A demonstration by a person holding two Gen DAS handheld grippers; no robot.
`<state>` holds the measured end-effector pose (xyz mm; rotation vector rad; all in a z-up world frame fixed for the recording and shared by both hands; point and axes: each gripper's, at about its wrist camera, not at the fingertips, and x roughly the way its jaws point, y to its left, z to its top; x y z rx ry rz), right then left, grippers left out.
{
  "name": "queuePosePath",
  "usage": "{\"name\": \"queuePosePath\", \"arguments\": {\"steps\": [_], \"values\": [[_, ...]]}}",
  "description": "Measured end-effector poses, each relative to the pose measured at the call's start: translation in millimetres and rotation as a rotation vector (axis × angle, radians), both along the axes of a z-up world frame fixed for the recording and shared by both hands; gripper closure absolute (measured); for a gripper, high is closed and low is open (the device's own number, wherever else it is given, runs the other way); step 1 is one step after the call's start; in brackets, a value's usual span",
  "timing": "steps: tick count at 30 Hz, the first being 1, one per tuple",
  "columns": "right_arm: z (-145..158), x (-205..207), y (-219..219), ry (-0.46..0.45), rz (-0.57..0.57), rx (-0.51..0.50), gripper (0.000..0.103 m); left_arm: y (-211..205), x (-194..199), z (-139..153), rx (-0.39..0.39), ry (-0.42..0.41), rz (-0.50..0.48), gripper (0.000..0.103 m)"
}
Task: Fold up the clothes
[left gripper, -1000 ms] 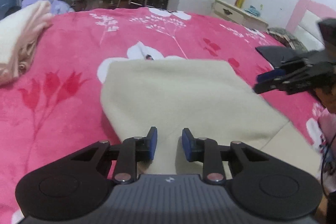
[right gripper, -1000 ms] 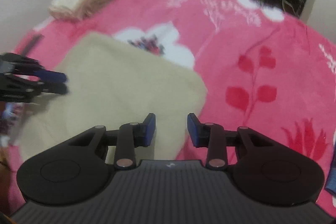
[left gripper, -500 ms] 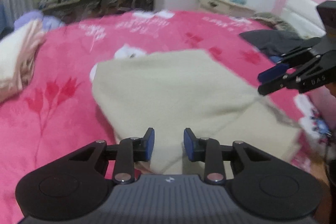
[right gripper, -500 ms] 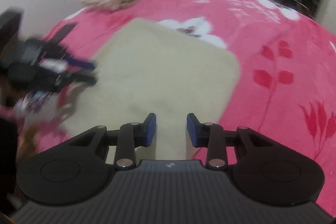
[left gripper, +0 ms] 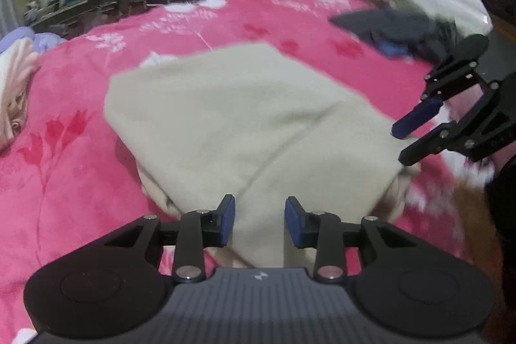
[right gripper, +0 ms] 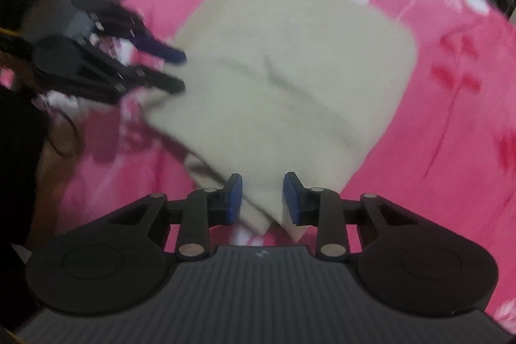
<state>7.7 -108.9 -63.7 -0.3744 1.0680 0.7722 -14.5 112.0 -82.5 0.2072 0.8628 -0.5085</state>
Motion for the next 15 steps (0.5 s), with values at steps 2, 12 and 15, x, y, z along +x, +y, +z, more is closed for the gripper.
{"name": "queuePosePath", "arguments": {"steps": [2,12,15], "values": [[-7.0,-1.7,3.0,0.009,-0.001,-0.008,0.075,-3.1,1.3,-9.7,0.013,0.017,0.008,0.068],[46.3,44.7,-17.6,-0.043,-0.144,0.119,0.077,31.7,24.5,36.5,-0.119,-0.022,0.13,0.067],[11.5,52.0,-15.6,0.003,-0.147,0.089,0.077,29.1,32.0,16.1,-0.118,0.012,0.165,0.066]]}}
